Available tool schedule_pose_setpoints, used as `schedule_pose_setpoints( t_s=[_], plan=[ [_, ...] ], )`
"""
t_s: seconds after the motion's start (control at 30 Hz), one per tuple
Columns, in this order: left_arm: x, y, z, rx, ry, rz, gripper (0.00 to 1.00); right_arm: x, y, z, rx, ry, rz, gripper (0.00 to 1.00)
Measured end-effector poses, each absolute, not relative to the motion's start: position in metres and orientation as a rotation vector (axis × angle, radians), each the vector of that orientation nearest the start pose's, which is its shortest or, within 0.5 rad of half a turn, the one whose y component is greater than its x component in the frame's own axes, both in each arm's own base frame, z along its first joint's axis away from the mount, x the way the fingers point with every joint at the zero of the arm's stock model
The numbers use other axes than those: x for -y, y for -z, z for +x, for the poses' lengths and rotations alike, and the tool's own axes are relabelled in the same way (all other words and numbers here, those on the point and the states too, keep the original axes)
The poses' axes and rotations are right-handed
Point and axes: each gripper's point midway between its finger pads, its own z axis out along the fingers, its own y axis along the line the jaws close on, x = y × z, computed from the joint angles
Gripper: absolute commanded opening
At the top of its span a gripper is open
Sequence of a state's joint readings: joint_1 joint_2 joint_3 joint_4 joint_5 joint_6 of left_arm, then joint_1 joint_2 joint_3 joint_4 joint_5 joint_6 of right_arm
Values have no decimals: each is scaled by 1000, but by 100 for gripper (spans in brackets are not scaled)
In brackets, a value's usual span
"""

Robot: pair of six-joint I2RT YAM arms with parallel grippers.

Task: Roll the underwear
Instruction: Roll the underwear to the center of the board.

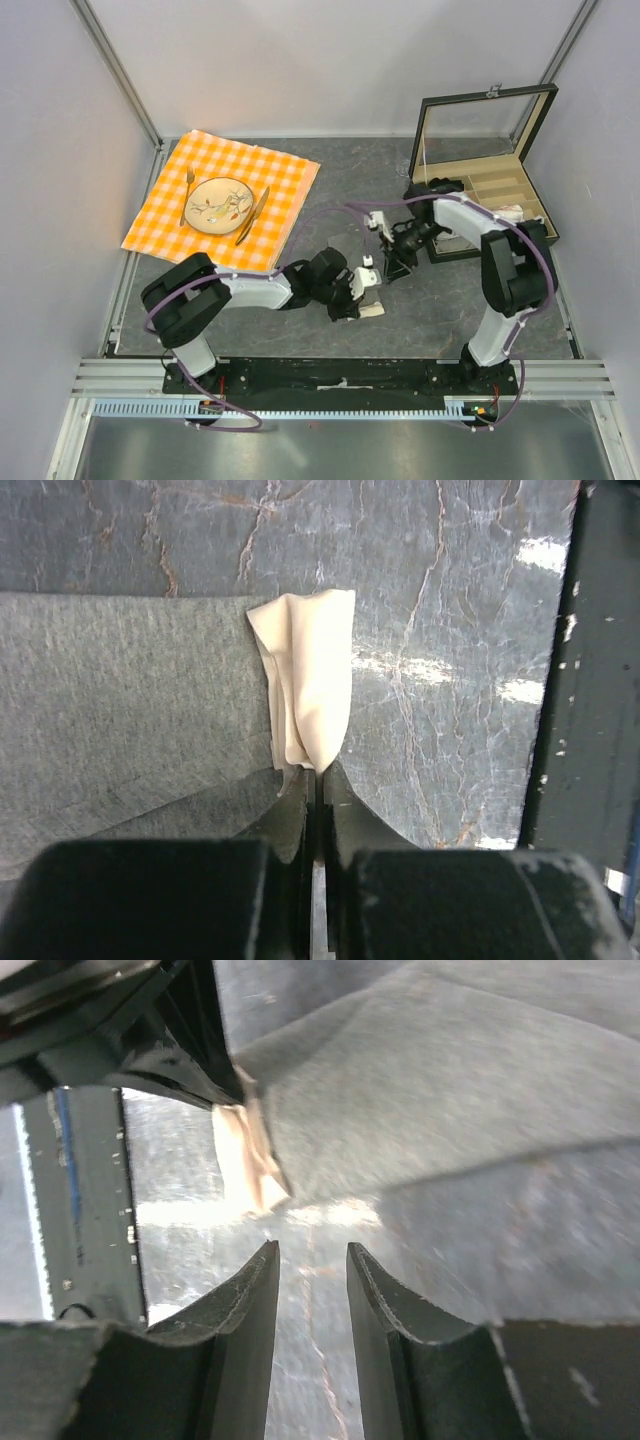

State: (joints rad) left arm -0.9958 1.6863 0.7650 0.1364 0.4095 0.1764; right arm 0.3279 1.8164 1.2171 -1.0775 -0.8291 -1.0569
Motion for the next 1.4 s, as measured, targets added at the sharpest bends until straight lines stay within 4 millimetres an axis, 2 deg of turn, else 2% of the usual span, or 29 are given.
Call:
schedule_pose_setpoints(
  t_s=[0.1, 0.2, 0.27, 0.3, 0.4, 0.47, 0.57, 0.63, 0.87, 1.07, 1.2, 1.27, 1.4],
  plan=[
    [356, -20, 160, -2000, 994, 1455, 2, -170, -81, 250, -2091, -1064, -1579, 38],
    [350, -20, 166, -2094, 1122, 1362, 2, -154, -97, 260, -2037, -971, -1533, 39],
    [345, -19, 171, -2173, 1228, 1273, 2, -151, -108, 255, -1953, -915, -1561, 43],
    [343, -19, 174, -2209, 1273, 1231, 2, -153, -113, 249, -1894, -896, -1593, 48],
    [340, -18, 179, -2309, 1410, 1123, 2, -166, -117, 220, -1726, -859, -1714, 54],
    [340, -17, 179, -2367, 1487, 1062, 2, -181, -111, 201, -1621, -840, -1806, 56],
    [340, -16, 181, -2443, 1557, 987, 2, -205, -87, 172, -1453, -765, -1984, 57],
    [340, -16, 182, -2486, 1590, 943, 2, -215, -75, 160, -1385, -734, -2054, 56],
    [339, -16, 184, -2570, 1638, 849, 7, -241, -52, 179, -1274, -519, -2159, 54],
    [338, -16, 187, -2600, 1632, 798, 21, -237, -23, 183, -1306, -422, -2227, 46],
    [338, -16, 192, -2603, 1630, 738, 33, -238, -20, 191, -1314, -383, -2220, 29],
    [335, -20, 195, -2576, 1623, 701, 45, -239, -19, 196, -1326, -367, -2213, 22],
    [319, -31, 203, -2498, 1532, 623, 51, -242, -19, 200, -1364, -380, -2196, 15]
  ],
)
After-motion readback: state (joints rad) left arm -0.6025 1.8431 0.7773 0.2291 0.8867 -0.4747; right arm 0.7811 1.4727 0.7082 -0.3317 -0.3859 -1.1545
